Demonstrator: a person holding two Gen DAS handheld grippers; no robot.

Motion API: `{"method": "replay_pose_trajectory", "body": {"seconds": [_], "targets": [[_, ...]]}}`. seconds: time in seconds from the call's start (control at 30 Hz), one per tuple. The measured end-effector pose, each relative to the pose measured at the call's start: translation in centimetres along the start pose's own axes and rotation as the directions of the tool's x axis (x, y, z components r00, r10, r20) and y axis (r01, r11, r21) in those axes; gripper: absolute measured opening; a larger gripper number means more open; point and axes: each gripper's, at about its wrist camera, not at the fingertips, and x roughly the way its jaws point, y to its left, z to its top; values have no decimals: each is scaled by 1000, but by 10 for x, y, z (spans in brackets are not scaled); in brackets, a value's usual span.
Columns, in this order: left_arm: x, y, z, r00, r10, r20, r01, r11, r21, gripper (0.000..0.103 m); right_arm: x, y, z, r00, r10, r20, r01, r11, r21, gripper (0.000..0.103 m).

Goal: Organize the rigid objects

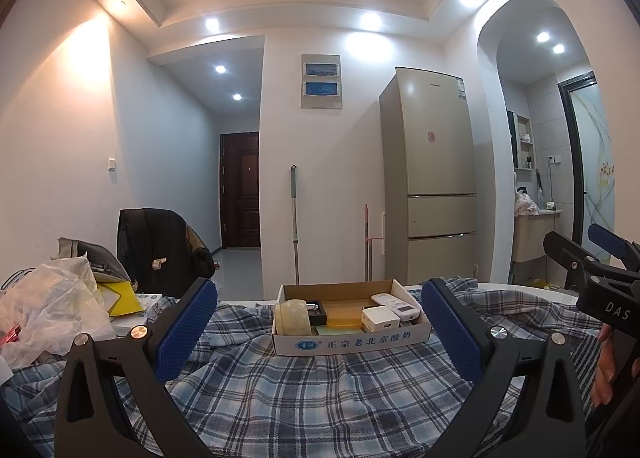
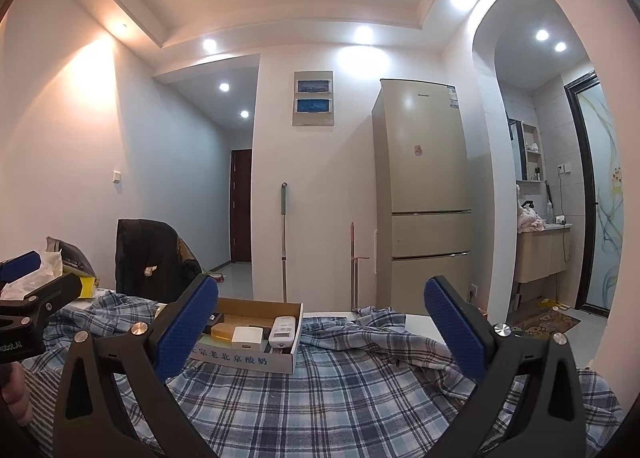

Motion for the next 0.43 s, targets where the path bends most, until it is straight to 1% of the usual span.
{"method": "replay_pose_trajectory", "body": {"seconds": [0.07, 0.13, 0.43], "targets": [[0, 0, 0, 1000, 5, -2, -5, 1000, 1, 103, 0, 0, 0, 1000, -1, -3, 1, 1000, 0, 103], [0, 0, 0, 999, 34, -4, -34, 999, 5, 103, 0, 0, 0, 1000, -1, -5, 1, 1000, 3, 103], [1, 2, -1, 999, 34, -12, -34, 999, 1, 103, -3, -1, 0, 1000, -12, 16, 12, 1000, 10, 103]]}}
